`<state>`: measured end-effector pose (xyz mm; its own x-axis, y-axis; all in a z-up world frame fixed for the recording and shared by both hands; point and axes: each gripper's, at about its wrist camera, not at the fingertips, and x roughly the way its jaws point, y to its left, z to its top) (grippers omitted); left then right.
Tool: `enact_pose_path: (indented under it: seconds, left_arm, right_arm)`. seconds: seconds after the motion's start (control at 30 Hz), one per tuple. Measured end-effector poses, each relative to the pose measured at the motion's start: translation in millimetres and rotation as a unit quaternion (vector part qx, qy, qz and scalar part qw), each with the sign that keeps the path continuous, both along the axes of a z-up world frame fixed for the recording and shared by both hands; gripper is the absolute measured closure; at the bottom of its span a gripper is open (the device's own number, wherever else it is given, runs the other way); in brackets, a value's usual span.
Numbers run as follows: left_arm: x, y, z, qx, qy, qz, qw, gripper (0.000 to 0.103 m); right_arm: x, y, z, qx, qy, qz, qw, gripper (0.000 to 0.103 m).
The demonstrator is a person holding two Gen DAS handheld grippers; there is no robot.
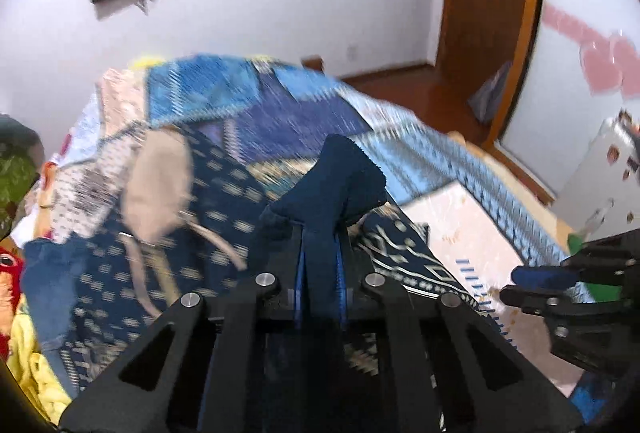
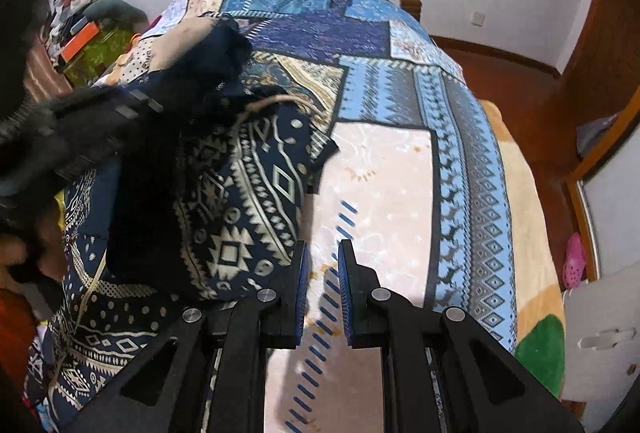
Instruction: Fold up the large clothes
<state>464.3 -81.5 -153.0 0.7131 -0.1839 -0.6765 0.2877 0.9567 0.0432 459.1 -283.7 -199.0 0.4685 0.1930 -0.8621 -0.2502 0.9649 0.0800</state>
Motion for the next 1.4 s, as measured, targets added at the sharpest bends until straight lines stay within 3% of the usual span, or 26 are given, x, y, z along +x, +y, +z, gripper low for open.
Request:
enact_pose_path:
  seconds: [0.23,0.4,0.57,0.77,0.83,0.9,0.93,0.97,1.0,1.07,1.13,1.27,1.37,1.4]
  left_arm:
    - [-33.9,82.3,55.6,-0.018,-0.063,0.049,0.9967,0.091]
    - [-59.9,143.6,60.1,-0.013,-0.078,0.092,0.9927,0.091]
    - [-81.1,195.7,27.8,-0.028,-0.042,0.135,0.9896,0.091]
    - [-100.9,242.0,-51.1,-0.048,0.045,0.177,0.9821,0.091]
    - [-106.4,254.9,-80.1,-0.034,0.071,0.205,0.9755,0.091]
    - [-110.3,269.2,-102.1,-0.039,0.095,0.227,0.9685,0.092]
    - [-113.9,281.5,-118.9,-0.04,0.116,0.248,0.9609,0.094]
    - [-116.5,288.1,-128.1,-0.037,0.129,0.258,0.9568,0.094]
    - [-120.9,295.9,-138.3,-0.037,0.141,0.266,0.9528,0.094]
    - [-129.1,306.6,-152.3,-0.036,0.16,0.275,0.9472,0.094]
    - [-140.3,312.0,-154.8,-0.031,0.165,0.274,0.9468,0.094]
    - [-151.2,310.6,-137.4,-0.033,0.152,0.261,0.9528,0.094]
    - [-148.9,300.1,-114.9,-0.03,0.133,0.243,0.9605,0.092]
    - [-145.9,295.3,-106.2,-0.03,0.127,0.237,0.9628,0.086]
  right_arm:
    - [8.5,28.1,14.9,0.001,-0.029,0.02,0.999,0.092]
    - [21.9,54.3,9.1,-0.012,-0.031,0.04,0.999,0.092]
    - [39.5,72.9,-28.0,-0.062,0.012,0.046,0.997,0.092]
    - [31.2,78.8,-43.5,-0.126,-0.016,0.051,0.991,0.092]
    - [31.4,75.8,-44.1,-0.125,-0.015,0.045,0.991,0.09]
    - [32.1,69.6,-45.9,-0.132,-0.02,0.027,0.991,0.069]
    - [34.7,65.8,-47.4,-0.157,-0.032,0.007,0.987,0.029]
    - [36.1,60.5,-48.8,-0.186,-0.047,-0.015,0.981,0.0]
    - [36.9,53.0,-51.0,-0.182,-0.051,-0.02,0.982,0.0]
    - [40.7,35.2,-55.2,-0.121,-0.012,-0.025,0.992,0.0]
    - [44.7,19.4,-55.1,-0.07,0.017,-0.036,0.997,0.0]
    - [47.8,8.6,-49.3,-0.029,0.04,-0.046,0.998,0.0]
    - [45.4,17.2,-32.1,-0.021,0.025,-0.031,0.999,0.0]
    - [43.6,26.2,-25.9,-0.018,0.018,-0.025,0.999,0.0]
